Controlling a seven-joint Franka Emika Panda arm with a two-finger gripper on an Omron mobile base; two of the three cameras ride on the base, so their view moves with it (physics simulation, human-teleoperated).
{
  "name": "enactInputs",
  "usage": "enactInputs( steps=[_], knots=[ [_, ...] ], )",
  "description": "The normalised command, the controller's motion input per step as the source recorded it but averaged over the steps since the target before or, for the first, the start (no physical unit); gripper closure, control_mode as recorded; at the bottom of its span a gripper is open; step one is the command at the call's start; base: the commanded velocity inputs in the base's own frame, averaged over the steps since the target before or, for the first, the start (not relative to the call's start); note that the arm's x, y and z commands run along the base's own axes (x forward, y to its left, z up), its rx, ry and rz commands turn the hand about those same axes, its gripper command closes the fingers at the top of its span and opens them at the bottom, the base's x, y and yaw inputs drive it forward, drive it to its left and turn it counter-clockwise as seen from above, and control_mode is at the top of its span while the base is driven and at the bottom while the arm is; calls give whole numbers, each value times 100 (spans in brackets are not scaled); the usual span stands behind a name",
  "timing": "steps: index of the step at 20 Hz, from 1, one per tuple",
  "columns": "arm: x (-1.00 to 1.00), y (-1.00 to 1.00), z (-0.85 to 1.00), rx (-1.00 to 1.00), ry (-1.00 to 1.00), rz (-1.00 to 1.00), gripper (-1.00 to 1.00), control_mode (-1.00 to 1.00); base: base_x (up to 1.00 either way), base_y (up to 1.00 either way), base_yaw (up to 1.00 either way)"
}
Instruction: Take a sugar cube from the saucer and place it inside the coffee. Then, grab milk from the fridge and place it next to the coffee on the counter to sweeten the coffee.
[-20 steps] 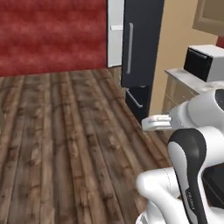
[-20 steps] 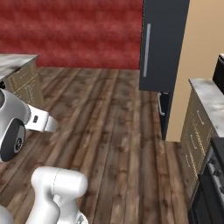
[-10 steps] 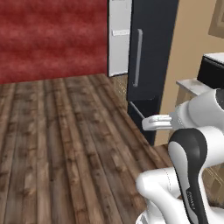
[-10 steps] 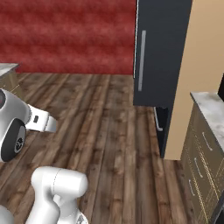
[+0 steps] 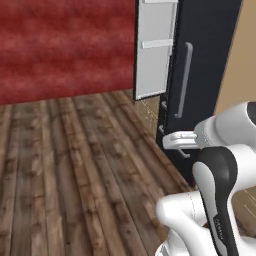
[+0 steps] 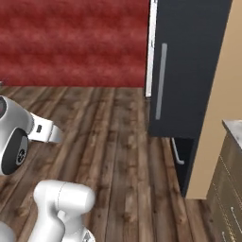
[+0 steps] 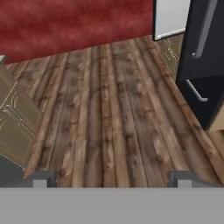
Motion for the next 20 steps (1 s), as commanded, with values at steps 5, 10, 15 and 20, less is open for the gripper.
enactInputs(
  steps=[5, 10, 15, 20],
  knots=[
    [0, 0, 0, 0, 0, 0, -100, 100, 100, 70, -15],
    [0, 0, 0, 0, 0, 0, -100, 100, 100, 91, -31],
    [0, 0, 0, 0, 0, 0, -100, 100, 100, 94, -59],
    [0, 0, 0, 0, 0, 0, -100, 100, 96, 82, -72]
  ],
)
